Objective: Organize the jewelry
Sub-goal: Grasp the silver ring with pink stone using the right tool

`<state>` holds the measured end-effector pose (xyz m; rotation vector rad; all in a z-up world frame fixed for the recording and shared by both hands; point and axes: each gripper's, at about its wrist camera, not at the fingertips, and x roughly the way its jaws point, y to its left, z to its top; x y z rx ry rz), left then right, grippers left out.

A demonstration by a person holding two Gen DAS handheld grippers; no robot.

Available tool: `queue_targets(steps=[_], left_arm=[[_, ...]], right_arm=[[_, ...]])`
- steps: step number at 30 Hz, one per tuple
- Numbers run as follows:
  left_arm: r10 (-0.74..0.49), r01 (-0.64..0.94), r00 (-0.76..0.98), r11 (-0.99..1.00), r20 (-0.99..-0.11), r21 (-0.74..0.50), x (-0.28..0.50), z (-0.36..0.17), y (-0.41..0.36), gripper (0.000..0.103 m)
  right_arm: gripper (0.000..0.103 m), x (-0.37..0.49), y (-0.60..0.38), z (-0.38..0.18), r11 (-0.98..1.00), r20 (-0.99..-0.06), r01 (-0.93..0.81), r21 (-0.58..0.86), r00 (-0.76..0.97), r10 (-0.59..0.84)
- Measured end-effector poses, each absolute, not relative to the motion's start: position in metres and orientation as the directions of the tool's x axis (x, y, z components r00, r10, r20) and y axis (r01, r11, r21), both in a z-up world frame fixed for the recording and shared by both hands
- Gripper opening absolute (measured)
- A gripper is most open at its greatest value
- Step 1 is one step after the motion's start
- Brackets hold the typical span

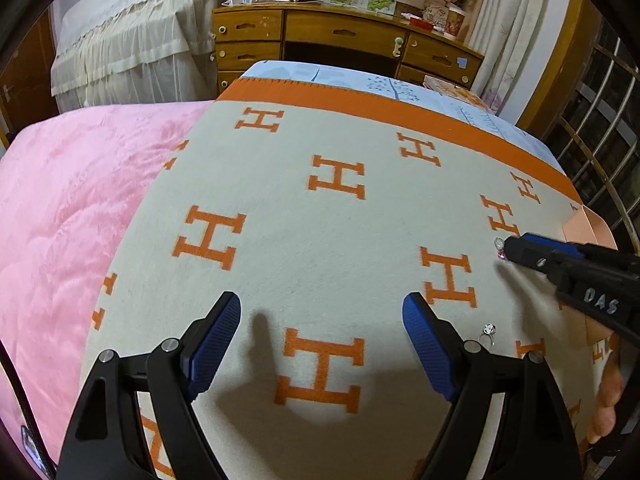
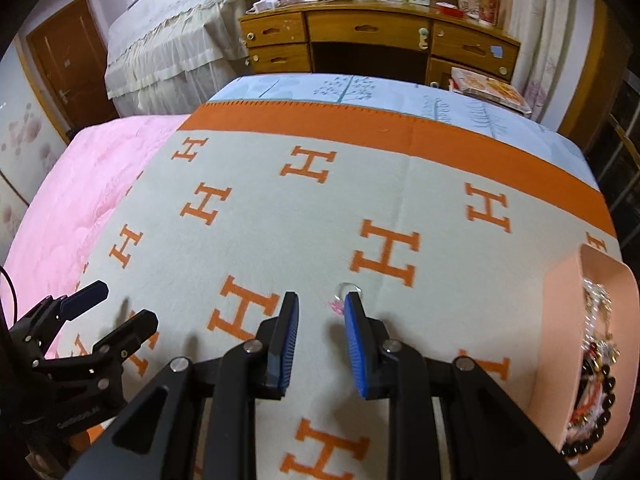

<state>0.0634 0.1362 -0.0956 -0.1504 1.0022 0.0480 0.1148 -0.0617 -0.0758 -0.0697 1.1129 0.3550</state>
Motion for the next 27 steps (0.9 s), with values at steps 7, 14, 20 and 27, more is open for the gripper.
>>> queue_targets(steps=[7, 14, 20, 27], left_arm=[[-0.014, -0.120, 0.541, 0.988, -0.841, -0.094, 0.067, -0.095, 0.148, 0.082], [-0.114, 0.015, 0.535, 0.992, -0.837, -0.126, 0.063, -0.094, 0.124, 0.082], [-0.186, 0.164, 0.508, 0.979, -0.841, -0.118, 0.058, -0.098, 0.082, 0.082], [-0.200, 0.242, 0.490, 0.966, -0.849, -0.088, 0.055, -0.100, 0.050, 0.082]], right_arm=[[0.024, 0.092, -0.050, -0.083, 0.904, -0.895, -0.397, 0.158, 0.329, 0.301], [0.024, 0.073, -0.062, -0.080, 0.915, -0.887, -0.389, 0.105, 0.379, 0.263], [0.024, 0.091, -0.086, -0.080, 0.950, -0.872, -0.284, 0.131, 0.422, 0.247], [0.024, 0.104, -0.098, -0.086, 0.957, -0.856, -0.237, 0.167, 0.447, 0.260]])
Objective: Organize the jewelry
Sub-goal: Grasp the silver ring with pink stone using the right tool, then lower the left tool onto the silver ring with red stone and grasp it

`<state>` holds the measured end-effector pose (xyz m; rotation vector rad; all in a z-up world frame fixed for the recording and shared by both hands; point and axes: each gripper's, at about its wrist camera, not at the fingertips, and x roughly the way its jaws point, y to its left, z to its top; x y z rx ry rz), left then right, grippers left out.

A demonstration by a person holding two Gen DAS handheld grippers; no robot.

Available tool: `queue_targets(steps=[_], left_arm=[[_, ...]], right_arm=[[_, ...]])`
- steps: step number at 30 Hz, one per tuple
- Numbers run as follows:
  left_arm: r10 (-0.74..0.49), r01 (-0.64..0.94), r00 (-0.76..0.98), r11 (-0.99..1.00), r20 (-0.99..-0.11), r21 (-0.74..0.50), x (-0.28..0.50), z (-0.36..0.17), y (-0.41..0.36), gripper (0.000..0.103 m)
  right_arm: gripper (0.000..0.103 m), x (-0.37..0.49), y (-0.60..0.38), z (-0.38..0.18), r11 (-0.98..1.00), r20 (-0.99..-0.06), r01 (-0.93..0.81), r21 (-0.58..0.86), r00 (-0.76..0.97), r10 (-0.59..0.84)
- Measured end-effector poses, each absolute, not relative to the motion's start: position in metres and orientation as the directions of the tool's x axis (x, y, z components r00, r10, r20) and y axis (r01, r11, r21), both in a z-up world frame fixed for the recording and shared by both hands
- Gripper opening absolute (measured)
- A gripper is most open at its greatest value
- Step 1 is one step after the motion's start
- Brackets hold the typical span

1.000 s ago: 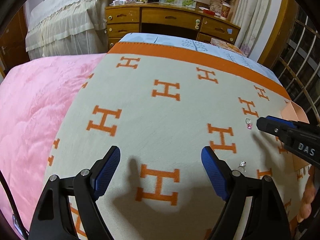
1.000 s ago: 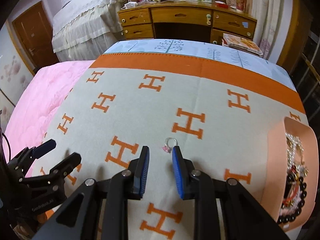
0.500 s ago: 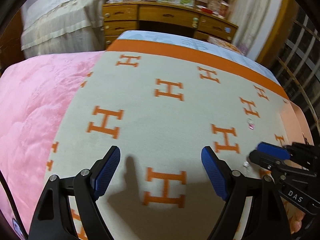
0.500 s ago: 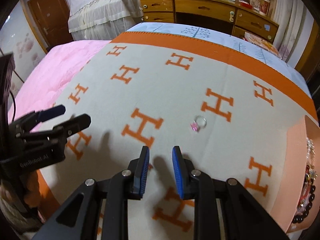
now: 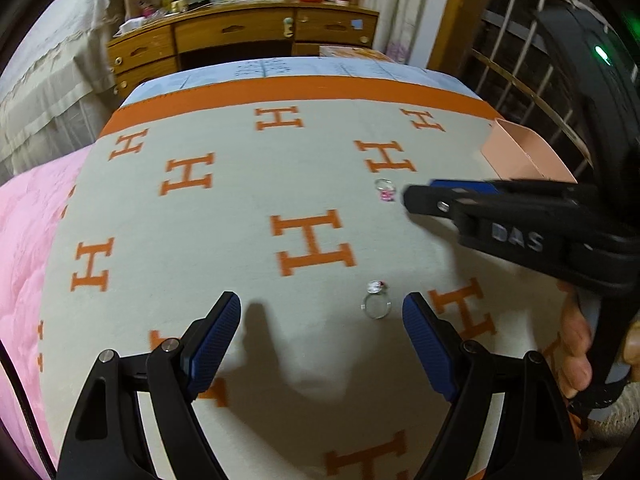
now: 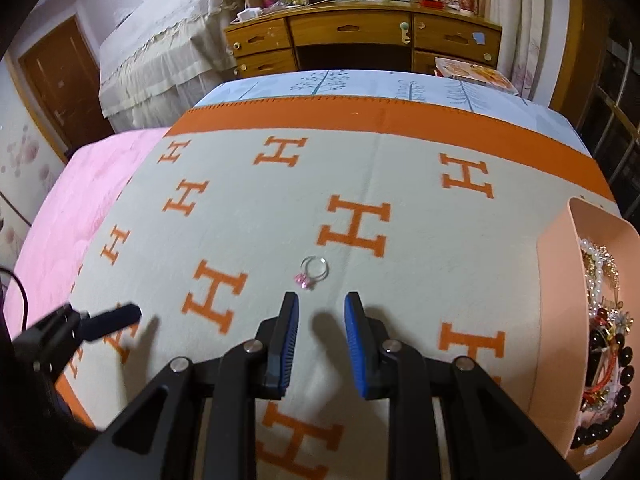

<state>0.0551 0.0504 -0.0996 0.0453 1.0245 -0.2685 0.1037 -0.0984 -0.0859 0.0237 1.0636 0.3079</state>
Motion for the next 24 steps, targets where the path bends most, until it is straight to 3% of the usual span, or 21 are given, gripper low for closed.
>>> queue_targets(steps=[21, 24], left_arm=[[-0.226, 0.228, 0.491, 0.965, -0.841, -0.127, 0.051, -0.096, 0.058, 0.082], [-0.234, 0.233, 0.480, 0.963, -0.845, -0.135, 0.051, -0.098, 0.057, 0.082]], right_arm=[[0.023, 0.116, -0.067, -0.099, 0.950, -0.847, -0.298, 0.091, 0.478, 0.231], [0.015, 0.113, -0.063, -0.099, 0.949, -0.845, -0.312, 0.031, 0.499, 0.192]])
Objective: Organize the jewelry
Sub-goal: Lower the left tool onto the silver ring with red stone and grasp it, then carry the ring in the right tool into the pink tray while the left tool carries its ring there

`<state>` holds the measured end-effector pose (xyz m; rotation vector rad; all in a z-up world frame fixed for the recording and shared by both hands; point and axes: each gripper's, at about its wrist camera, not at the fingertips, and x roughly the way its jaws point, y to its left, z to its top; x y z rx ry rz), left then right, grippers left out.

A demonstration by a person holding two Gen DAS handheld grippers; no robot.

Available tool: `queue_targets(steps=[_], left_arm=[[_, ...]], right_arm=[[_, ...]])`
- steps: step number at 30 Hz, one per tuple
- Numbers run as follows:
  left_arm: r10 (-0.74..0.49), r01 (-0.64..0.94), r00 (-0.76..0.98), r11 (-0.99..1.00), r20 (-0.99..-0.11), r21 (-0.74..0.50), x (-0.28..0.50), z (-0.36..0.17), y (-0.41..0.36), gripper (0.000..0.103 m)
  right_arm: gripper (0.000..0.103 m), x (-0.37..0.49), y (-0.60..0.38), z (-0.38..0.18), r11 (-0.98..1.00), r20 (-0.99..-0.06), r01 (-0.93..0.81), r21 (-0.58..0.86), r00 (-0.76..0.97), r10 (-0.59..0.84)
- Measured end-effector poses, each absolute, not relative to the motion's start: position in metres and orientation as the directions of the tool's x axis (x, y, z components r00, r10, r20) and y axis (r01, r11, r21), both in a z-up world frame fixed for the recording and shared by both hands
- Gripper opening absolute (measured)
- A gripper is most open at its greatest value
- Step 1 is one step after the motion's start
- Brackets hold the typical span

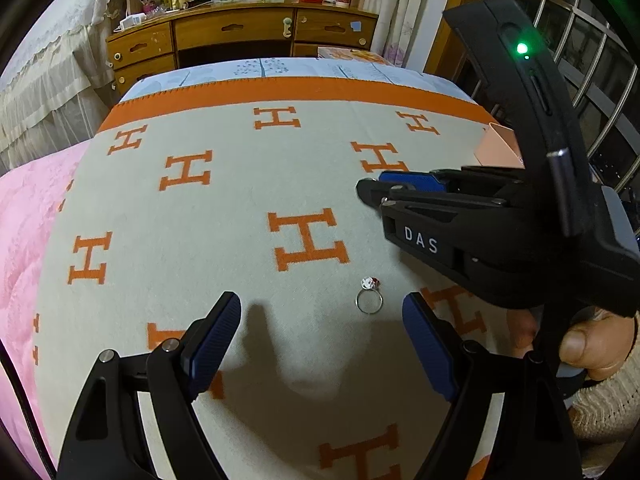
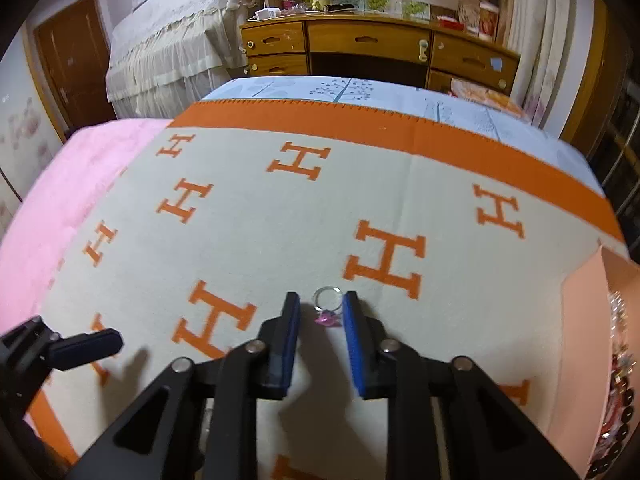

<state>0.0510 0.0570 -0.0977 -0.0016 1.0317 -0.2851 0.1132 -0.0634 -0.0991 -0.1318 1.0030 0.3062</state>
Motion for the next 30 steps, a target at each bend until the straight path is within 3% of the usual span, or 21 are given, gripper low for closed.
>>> queue_targets(steps=[5, 10, 17, 23, 30], left_arm=[[-0.237, 0.255, 0.461, 0.958, -0.855, -0.128, 0.051, -0.101, 0.048, 0.079], [-0.226, 0.281, 0.441, 0.954, -0.868, -0.106, 0.054, -0.104, 0.034, 0.060], [-0.145, 0.263, 0.448, 0.964, -0.882, -0.025, 0.058, -0.105, 0.023, 0.043], [-0.136, 0.294, 0.431, 0.956, -0.892, -0.004, 0.055, -0.103, 0.012, 0.015], [-0.134, 0.261, 0.427, 0.965, -0.894, -0.020, 0.057, -0.101, 0.010, 0.014]], right_arm=[[0.015, 0.112, -0.077, -0.098, 0.950, -0.840, -0.299, 0.091, 0.490, 0.234], [0.015, 0.101, -0.104, -0.093, 0.952, -0.828, -0.240, 0.191, 0.482, 0.287], [0.015, 0.073, -0.130, -0.072, 0.936, -0.779, -0.233, 0.265, 0.520, 0.350], [0.015, 0.059, -0.149, -0.058, 0.915, -0.734, -0.232, 0.329, 0.547, 0.403], [0.015, 0.047, -0.174, -0.049, 0.906, -0.694, -0.218, 0.364, 0.585, 0.420]])
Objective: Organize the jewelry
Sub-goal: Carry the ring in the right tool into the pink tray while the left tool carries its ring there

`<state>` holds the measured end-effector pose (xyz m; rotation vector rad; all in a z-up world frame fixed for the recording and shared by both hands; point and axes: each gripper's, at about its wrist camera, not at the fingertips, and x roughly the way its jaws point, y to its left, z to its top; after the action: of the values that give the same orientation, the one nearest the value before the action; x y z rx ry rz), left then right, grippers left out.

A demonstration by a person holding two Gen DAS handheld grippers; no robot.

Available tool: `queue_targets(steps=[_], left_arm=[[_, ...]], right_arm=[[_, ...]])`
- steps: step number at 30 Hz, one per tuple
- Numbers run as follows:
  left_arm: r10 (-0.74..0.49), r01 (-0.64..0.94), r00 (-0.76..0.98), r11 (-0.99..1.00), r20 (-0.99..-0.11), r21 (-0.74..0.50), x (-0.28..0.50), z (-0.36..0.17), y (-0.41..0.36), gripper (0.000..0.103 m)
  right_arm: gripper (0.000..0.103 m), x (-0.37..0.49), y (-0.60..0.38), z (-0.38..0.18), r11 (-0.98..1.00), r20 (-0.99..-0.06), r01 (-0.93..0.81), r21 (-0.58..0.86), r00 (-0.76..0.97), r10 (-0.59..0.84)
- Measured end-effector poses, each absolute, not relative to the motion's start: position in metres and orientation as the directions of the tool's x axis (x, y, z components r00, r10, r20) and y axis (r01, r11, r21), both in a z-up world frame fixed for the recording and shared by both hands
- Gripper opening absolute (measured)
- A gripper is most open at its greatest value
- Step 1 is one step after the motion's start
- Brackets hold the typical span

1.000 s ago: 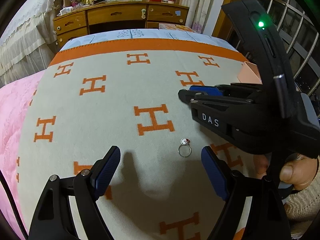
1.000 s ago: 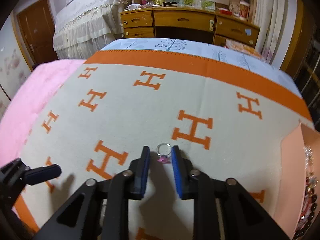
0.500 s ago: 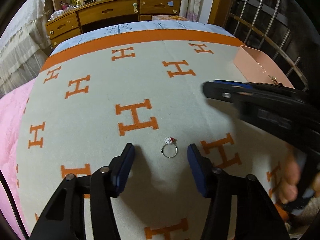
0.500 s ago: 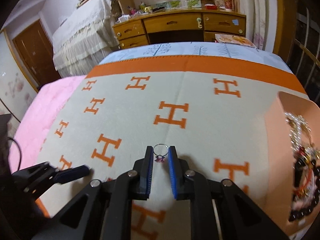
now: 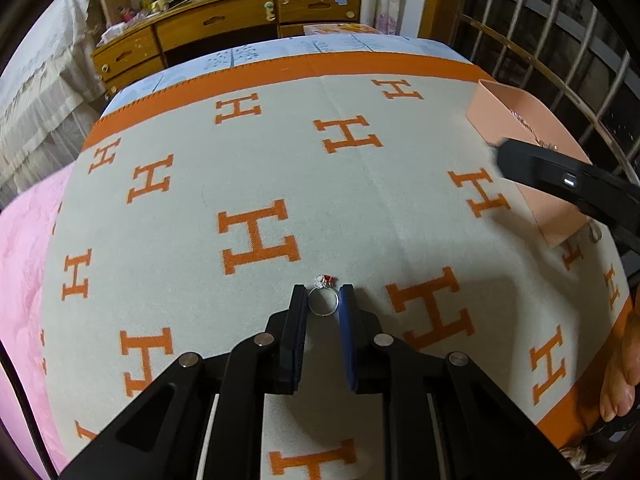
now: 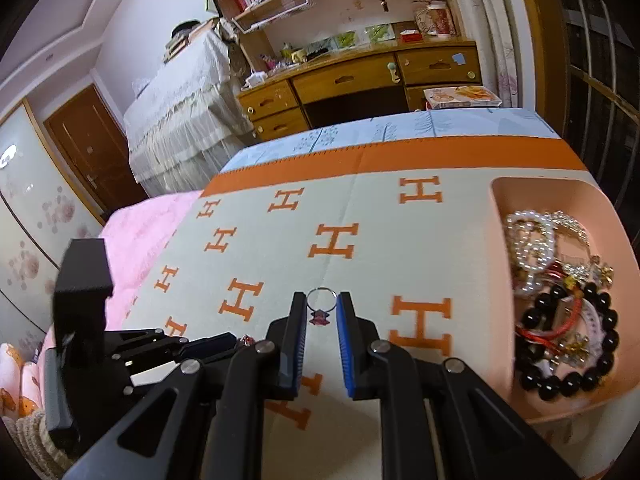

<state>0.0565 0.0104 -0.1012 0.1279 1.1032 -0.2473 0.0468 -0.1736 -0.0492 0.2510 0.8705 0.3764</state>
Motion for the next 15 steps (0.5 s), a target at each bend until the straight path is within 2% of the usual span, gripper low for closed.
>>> queue_targets(steps=[8, 12, 15], left_arm=[[-0.179, 0.294, 0.467, 0.955, -0.866, -0.039, 0.052, -0.074, -0.012, 0.014], [-0.239, 0.360, 0.476, 0.931, -0.847, -0.060, 0.056, -0.054, -0.044, 0.014], [-0.310, 0.390, 0.459, 0.912, -0.832, -0.124, 0.071, -0.039, -0.073, 0.014]], right_arm=[[0.015, 0.024, -0.220, -0.027, 0.915, -0.632, -0.161, 0.369, 0.679, 0.374], [0.015, 0.022, -0.258, -0.025, 0.926, -0.619, -0.074, 0.371, 0.724, 0.305], [0.015, 0.024, -0.287, -0.031, 0.918, -0.632, 0.004, 0.397, 0.726, 0.270]])
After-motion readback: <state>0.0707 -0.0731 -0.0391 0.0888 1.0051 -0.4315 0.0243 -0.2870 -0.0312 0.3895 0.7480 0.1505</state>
